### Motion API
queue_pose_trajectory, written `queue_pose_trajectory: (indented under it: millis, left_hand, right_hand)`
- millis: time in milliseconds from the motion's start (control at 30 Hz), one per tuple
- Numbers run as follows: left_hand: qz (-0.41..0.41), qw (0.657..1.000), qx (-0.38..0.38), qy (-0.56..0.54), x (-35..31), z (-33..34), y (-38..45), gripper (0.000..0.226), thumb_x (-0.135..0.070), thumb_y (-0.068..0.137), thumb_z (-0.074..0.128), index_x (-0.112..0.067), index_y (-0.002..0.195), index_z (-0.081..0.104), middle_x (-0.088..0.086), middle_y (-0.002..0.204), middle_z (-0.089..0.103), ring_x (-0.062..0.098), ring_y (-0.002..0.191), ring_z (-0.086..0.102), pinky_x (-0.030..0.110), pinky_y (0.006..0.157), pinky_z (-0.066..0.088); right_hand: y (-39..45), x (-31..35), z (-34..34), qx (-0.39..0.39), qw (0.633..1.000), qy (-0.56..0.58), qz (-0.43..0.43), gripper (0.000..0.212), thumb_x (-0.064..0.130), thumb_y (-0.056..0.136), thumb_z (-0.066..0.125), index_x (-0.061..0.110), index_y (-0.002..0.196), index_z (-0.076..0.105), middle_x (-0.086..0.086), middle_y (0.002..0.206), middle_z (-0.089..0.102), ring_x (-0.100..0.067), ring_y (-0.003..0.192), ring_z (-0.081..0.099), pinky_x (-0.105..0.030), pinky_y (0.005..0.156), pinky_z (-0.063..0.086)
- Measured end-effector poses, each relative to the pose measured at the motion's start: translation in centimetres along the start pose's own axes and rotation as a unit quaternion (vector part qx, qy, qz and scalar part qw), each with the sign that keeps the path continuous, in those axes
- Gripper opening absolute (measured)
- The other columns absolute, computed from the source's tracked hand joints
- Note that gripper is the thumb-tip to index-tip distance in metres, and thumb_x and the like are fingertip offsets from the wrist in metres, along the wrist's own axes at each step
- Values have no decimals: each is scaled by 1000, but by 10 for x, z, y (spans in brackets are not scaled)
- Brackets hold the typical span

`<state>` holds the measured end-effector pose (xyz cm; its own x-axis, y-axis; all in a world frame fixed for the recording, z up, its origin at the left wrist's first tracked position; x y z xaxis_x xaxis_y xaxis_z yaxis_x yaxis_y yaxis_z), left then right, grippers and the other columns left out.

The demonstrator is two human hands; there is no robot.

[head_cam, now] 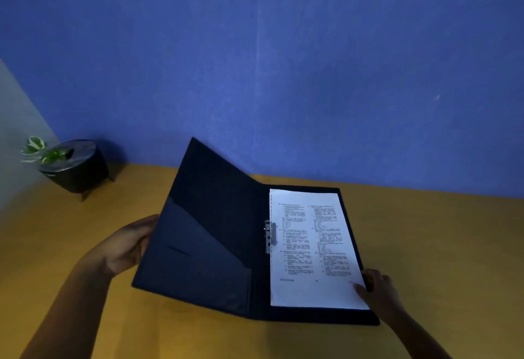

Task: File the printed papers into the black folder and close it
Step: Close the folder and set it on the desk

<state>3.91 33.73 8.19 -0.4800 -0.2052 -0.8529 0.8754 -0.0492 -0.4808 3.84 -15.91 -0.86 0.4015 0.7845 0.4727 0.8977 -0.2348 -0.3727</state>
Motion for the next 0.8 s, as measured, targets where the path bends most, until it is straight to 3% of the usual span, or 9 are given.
queue_pose_trajectory:
  millis: [67, 133, 233, 333, 400, 467, 567, 700, 800]
  left_hand:
    - [6, 998, 68, -14, -6, 29, -6, 36, -9, 96, 37, -7, 131, 45, 2, 61, 71, 10, 52, 67, 20, 44, 53]
    - [12, 990, 138, -17, -13, 63, -13, 37, -13, 86, 46, -13, 122, 54, 6, 82, 77, 17, 70, 73, 23, 53, 57]
    - [1, 988, 155, 16, -3, 97, -11, 35, -19, 79, 61, -20, 114, 62, 3, 104, 75, 19, 92, 71, 29, 68, 60]
    - [-37, 983, 175, 52, 18, 127, -2, 29, -20, 82, 68, -15, 110, 62, 4, 103, 71, 17, 88, 70, 35, 70, 60]
    - [-63, 986, 144, 59, 37, 142, 6, 15, -20, 93, 52, -14, 103, 61, 7, 100, 66, 18, 89, 68, 41, 71, 57]
    - [-97, 990, 68, 78, 62, 149, 14, 17, -20, 97, 43, -12, 99, 59, 8, 97, 63, 22, 91, 65, 40, 72, 53]
    - [-146, 981, -11, 130, 94, 159, 14, 12, -19, 94, 51, -10, 100, 55, 10, 105, 60, 25, 97, 57, 42, 78, 48]
    - [-170, 973, -60, 147, 118, 170, 7, 15, -25, 87, 62, -14, 91, 53, 10, 94, 60, 24, 88, 56, 41, 75, 48]
    - [-162, 973, -71, 149, 128, 180, 6, 8, -22, 91, 57, -16, 85, 57, 8, 89, 65, 21, 83, 60, 36, 65, 49]
  right_hand:
    - [3, -4, 1, 10, 1000, 15, -2, 48, 25, 86, 66, 6, 128, 51, -19, 123, 54, -32, 102, 61, -37, 87, 53]
    - [8, -9, 3, 28, 998, 47, -7, 44, 19, 87, 64, 1, 126, 54, -21, 121, 58, -33, 102, 63, -44, 89, 54]
    - [10, -13, -1, 39, 992, 114, -23, 27, 9, 92, 57, -2, 116, 62, -14, 106, 67, -25, 89, 66, -40, 79, 54]
    - [8, -25, -2, 50, 967, 247, 31, 28, 12, 97, 48, -6, 117, 60, -13, 96, 65, -24, 82, 61, -33, 70, 48]
    - [6, -32, -1, 69, 939, 328, 74, 34, 16, 100, 41, -6, 118, 59, -19, 104, 67, -29, 87, 63, -32, 69, 50]
    - [4, -38, -2, 67, 920, 370, 109, 42, 22, 102, 35, -8, 116, 61, -22, 112, 66, -35, 98, 63, -40, 82, 49]
    - [2, -44, -6, 50, 894, 420, 146, 48, 25, 103, 30, -11, 115, 60, -26, 119, 63, -33, 99, 58, -42, 91, 43]
    - [-4, -44, -11, 54, 883, 438, 161, 49, 25, 103, 28, -11, 116, 59, -19, 101, 66, -29, 81, 59, -34, 68, 45]
    - [-8, -42, -10, 62, 892, 428, 131, 48, 29, 103, 31, -4, 119, 61, -16, 106, 68, -32, 99, 62, -42, 87, 50]
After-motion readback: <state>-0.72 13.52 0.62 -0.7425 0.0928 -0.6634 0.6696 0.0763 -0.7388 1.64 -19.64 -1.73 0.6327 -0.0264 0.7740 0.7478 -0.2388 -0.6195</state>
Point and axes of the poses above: each hand's wrist, its own y-axis towards the middle knuckle, its own z-axis out of the palm, x = y × z, the point moved 6 cm from there along y, towards the middle knuckle
